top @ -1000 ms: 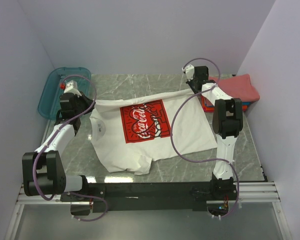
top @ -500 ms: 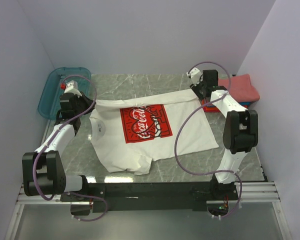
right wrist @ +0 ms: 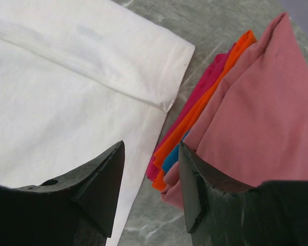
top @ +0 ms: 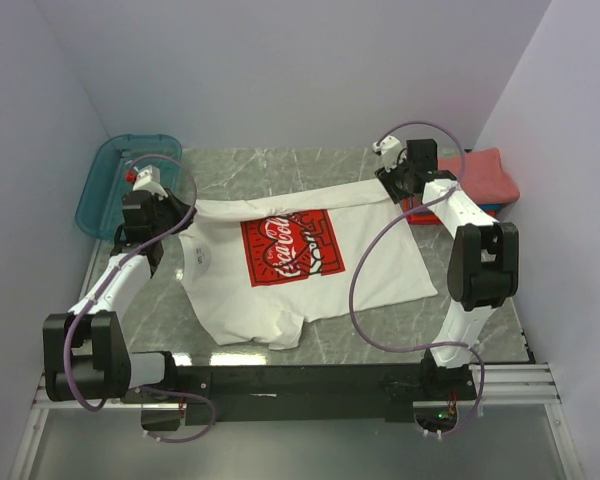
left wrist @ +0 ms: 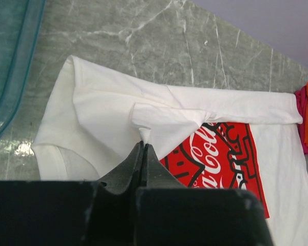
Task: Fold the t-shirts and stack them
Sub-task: Fold the tshirt
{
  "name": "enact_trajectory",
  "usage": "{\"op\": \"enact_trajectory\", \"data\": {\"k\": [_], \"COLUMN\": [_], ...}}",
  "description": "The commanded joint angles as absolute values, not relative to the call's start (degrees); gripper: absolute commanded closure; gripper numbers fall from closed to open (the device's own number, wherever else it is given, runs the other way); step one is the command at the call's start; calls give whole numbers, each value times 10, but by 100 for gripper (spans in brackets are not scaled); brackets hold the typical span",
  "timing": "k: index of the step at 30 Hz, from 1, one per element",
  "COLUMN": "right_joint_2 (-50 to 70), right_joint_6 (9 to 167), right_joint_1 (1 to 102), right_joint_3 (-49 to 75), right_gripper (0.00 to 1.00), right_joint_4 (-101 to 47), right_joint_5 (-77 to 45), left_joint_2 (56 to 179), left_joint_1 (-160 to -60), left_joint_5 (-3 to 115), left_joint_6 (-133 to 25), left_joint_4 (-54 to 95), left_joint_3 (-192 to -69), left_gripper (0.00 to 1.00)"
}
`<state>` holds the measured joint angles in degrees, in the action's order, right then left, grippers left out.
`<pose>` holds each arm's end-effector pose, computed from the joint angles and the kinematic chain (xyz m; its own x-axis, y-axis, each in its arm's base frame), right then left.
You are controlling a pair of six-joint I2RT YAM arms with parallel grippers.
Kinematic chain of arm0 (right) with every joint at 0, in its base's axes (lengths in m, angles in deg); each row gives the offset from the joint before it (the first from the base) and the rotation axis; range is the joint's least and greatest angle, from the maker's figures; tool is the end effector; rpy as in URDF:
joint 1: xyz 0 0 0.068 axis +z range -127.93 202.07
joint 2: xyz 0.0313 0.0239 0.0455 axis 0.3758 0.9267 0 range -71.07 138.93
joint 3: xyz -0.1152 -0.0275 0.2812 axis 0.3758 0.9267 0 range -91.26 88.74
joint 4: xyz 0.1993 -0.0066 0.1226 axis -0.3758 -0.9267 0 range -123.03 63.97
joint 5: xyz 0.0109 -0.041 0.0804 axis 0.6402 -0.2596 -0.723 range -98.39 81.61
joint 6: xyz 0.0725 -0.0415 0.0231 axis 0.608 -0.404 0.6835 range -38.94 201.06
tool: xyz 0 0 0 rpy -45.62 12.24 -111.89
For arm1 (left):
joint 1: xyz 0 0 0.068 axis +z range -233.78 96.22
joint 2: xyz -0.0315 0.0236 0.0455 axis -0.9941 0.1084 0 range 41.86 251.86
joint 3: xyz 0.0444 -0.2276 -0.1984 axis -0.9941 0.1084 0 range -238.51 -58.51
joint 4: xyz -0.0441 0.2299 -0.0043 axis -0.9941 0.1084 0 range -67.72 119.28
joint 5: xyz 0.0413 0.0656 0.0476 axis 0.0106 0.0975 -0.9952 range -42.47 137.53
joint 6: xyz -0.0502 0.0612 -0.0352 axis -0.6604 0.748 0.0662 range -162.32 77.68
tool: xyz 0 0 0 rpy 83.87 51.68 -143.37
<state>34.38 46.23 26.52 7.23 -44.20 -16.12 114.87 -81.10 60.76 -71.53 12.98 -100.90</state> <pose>0.4297 0.0437 0.2669 -0.4482 -0.6025 -0.6604 -0.5265 0.7749 -0.3497 0.2882 -0.0041 0.2857 -0.3989 -0.4942 -0.7724 -0.0311 0.8491 -0.5272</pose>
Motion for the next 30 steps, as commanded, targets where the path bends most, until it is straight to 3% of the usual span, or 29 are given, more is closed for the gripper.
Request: {"op": "enact_trajectory", "data": {"k": [1,10,15,19,20,23,26,27,30], "right_joint_2": [306,289,274,255,252,237,224,219,204], "right_joint_6": [478,485,488,491,493,499,510,514,521], "right_joint_1": [262,261,262,262,262,262,262,263,263], "right_joint_3": [81,106,123,135,139,144,145,145,147], "right_gripper": [47,46,46,46,46,46,46,46,45], "right_joint_4": [-442,-440,-440,-441,-442,-447,-459,-464,-495], "right_joint_5": [-181,-196,-206,-213,-216,-228,-248,-258,-313], "left_joint_2": [1119,1100,1085,1053,1038,976,992,1050,1204], "left_joint_1": [-817,-834,-880,-895,-896,-899,-898,-898,-897], "left_joint_5": [605,593,530,477,477,466,499,529,575], "left_joint_6": [-717,-728,-740,-776,-778,-771,-755,-736,-700], "left_joint_4": [131,159,195,263,275,265,242,257,318], "left_joint_3": [-998,-968,-945,-939,-939,-944,-978,-1018,-1129], "left_gripper": [100,100,98,59,36,10,5,6,14]}}
